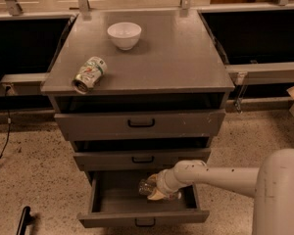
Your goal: Place water bottle into bottom drawer
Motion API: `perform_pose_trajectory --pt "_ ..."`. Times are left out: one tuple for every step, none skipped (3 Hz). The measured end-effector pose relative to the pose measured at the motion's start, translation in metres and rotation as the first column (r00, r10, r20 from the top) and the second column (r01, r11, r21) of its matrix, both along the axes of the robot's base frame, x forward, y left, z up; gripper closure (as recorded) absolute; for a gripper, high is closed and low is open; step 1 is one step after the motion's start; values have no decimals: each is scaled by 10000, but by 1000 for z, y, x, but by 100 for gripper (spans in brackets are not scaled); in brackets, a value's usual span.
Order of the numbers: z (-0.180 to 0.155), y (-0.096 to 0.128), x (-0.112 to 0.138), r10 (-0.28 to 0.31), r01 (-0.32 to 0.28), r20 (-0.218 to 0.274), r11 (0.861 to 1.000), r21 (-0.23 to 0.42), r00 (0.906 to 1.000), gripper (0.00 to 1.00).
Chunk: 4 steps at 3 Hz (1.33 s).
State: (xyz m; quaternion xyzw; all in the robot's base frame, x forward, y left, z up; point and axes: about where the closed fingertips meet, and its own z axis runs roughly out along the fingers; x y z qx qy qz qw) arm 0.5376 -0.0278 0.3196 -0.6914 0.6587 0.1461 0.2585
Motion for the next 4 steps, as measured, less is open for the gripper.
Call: perform_pose_trajectory --pt "-50 4 17 532 -533 208 9986 50 9984 100" --pt "-88 6 25 753 -754 22 9970 169 9972 82" --pt "-90 5 28 700 -701 63 9974 171 9975 50" --pt "-90 5 28 701 -701 62 9974 171 9975 27"
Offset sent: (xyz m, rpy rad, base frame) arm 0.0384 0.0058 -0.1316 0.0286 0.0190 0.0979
